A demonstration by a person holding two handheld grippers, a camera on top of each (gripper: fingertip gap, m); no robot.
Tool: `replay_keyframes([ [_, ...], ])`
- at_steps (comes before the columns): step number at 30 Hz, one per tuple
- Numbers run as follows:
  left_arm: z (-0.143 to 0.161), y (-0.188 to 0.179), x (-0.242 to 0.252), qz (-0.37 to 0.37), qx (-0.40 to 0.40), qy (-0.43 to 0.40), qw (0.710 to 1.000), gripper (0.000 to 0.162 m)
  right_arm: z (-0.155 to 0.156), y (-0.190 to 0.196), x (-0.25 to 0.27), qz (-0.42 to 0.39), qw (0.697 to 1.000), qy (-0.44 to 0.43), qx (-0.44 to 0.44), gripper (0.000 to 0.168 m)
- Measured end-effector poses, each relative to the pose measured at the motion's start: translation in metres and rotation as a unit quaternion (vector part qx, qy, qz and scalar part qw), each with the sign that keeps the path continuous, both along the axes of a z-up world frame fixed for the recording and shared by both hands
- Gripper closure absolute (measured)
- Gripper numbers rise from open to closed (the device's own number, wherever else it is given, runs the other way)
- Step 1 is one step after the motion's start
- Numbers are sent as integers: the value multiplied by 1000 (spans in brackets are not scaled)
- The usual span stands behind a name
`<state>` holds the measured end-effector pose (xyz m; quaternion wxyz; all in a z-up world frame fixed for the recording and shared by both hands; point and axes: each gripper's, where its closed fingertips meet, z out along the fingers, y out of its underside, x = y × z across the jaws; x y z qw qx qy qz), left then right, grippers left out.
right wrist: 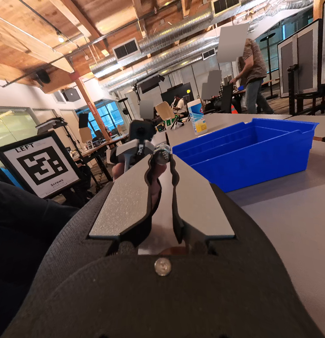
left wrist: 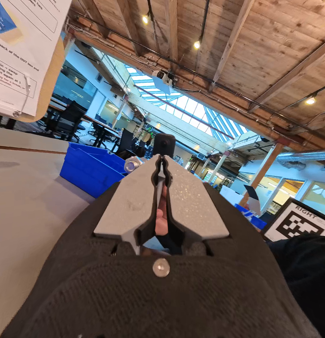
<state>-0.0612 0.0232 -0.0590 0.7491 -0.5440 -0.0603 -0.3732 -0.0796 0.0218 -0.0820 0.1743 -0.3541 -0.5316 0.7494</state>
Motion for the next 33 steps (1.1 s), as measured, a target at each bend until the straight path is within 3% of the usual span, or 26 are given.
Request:
replay_keyframes([
  [10, -3, 1, -4, 34, -2, -10, 999, 141, 28, 10, 15, 28, 994, 53, -90, 154],
  [22, 8, 2, -10, 40, 38, -43, 998, 145, 20, -2, 12, 44, 995, 41, -79, 154],
  [28, 4, 10, -14, 54, -23, 40, 997, 146, 11, 3, 7, 39, 997, 14, -63, 152],
  [33, 0, 13, -15, 22, -106, 140, 984, 146, -3, 9, 7, -9, 997, 1, 77, 137],
])
